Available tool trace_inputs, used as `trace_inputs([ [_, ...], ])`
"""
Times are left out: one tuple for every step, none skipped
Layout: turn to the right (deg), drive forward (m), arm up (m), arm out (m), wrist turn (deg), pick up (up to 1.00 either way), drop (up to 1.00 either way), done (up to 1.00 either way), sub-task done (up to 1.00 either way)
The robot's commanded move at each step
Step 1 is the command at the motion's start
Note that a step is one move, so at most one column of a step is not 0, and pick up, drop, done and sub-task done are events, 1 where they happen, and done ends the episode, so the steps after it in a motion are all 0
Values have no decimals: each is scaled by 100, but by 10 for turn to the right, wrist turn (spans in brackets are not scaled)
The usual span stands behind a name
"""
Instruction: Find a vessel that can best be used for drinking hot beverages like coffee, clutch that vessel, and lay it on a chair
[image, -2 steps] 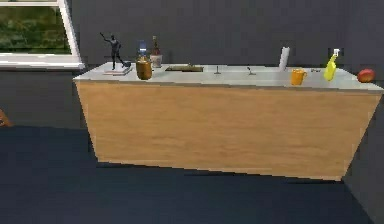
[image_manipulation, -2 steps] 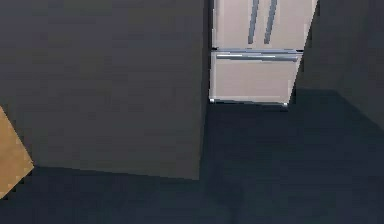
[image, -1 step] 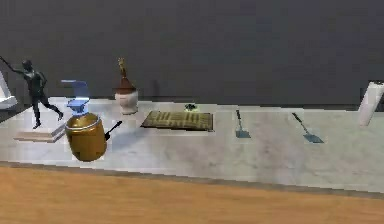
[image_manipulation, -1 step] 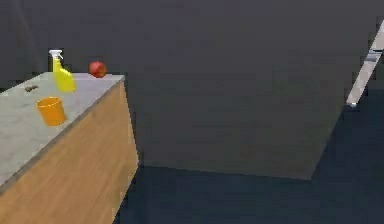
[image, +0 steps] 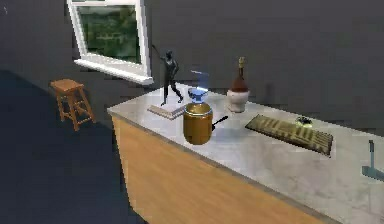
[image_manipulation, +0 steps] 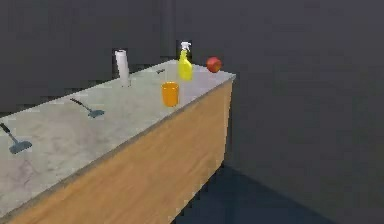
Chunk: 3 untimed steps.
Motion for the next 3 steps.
trace_inputs([
  [450,0,0,0,0,0,0,0,0],
  [270,0,0,0,0,0,0,0,0],
  [0,40,0,0,0,0,0,0,0],
])
